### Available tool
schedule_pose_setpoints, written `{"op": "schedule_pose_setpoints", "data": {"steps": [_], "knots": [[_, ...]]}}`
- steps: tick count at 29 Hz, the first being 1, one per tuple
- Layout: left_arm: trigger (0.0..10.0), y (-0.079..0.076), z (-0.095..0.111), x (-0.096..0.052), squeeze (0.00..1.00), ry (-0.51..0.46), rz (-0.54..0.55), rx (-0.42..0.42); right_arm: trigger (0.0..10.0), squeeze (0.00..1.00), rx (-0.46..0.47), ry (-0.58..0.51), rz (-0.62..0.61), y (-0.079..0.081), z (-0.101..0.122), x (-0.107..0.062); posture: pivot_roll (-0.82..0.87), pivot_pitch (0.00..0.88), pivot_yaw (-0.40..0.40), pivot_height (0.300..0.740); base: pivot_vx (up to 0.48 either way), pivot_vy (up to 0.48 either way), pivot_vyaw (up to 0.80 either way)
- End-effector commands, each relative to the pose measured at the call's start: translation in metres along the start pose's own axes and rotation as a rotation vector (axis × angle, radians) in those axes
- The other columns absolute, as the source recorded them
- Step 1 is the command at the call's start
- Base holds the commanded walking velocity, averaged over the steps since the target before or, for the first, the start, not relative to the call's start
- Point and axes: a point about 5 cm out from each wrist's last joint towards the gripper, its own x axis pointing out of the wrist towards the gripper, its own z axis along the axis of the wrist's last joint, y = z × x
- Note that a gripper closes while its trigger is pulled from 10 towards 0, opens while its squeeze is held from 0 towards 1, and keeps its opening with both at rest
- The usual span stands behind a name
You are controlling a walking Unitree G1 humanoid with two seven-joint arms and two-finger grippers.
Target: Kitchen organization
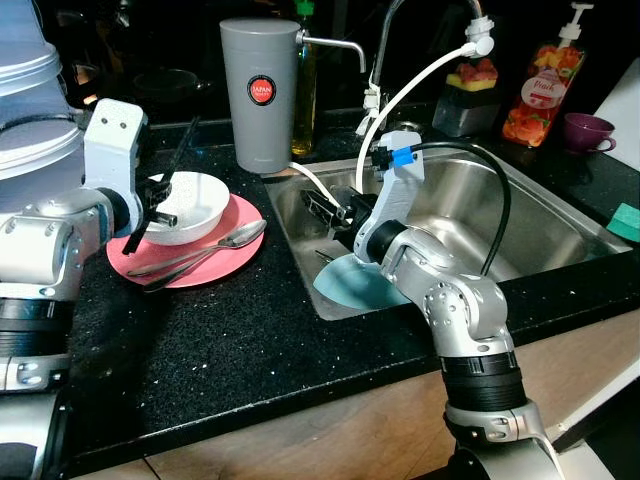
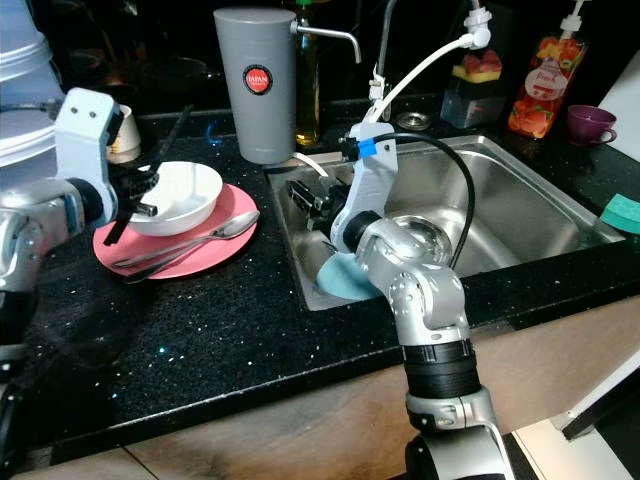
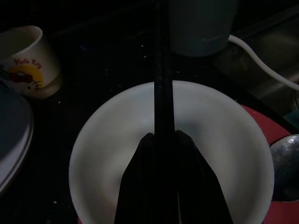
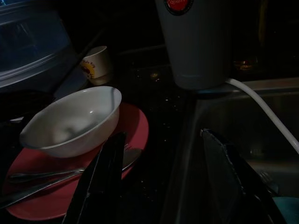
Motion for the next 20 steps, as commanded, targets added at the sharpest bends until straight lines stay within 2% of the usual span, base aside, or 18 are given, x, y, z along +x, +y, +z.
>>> {"op": "schedule_pose_setpoints", "data": {"steps": [1, 8, 9, 10, 11, 14, 15, 20], "knots": [[10.0, 0.000, 0.006, -0.003, 0.00, -0.002, 0.021, 0.025, 10.0, 0.00, -0.003, 0.015, 0.016, 0.003, 0.000, 0.001, -0.01, 0.020, -0.008, 0.740, 0.000, 0.000, 0.00], [10.0, -0.010, 0.007, -0.006, 0.00, -0.004, -0.014, 0.020, 10.0, 0.00, -0.004, 0.012, 0.021, 0.003, 0.002, 0.001, -0.01, 0.017, -0.005, 0.740, 0.000, 0.000, 0.00], [10.0, -0.012, 0.008, -0.006, 0.41, -0.006, -0.022, 0.016, 10.0, 0.00, -0.005, 0.011, 0.020, 0.003, 0.002, 0.001, -0.01, 0.017, -0.005, 0.740, 0.000, 0.000, 0.00], [10.0, -0.012, 0.008, -0.006, 0.41, -0.006, -0.022, 0.016, 10.0, 0.00, -0.005, 0.011, 0.020, 0.003, 0.002, 0.001, -0.01, 0.017, -0.005, 0.740, 0.000, 0.000, 0.00], [10.0, -0.014, 0.008, -0.006, 1.00, -0.007, -0.028, 0.014, 10.0, 0.00, -0.005, 0.010, 0.020, 0.003, 0.002, 0.001, -0.01, 0.017, -0.005, 0.740, 0.000, 0.000, 0.00], [10.0, -0.015, 0.009, -0.006, 1.00, -0.008, -0.023, 0.016, 10.0, 0.00, -0.005, 0.009, 0.020, 0.003, 0.002, 0.001, -0.01, 0.016, -0.002, 0.740, 0.000, 0.000, 0.00], [10.0, -0.015, 0.010, -0.006, 0.00, -0.008, -0.020, 0.016, 10.0, 0.00, -0.005, 0.009, 0.020, 0.003, 0.002, 0.001, -0.01, 0.016, -0.002, 0.740, 0.000, 0.000, 0.00], [10.0, -0.015, 0.011, -0.008, 0.00, -0.011, -0.008, 0.012, 10.0, 0.00, -0.005, 0.008, 0.019, 0.003, 0.002, 0.001, -0.01, 0.018, 0.000, 0.740, 0.000, 0.000, 0.00]]}}
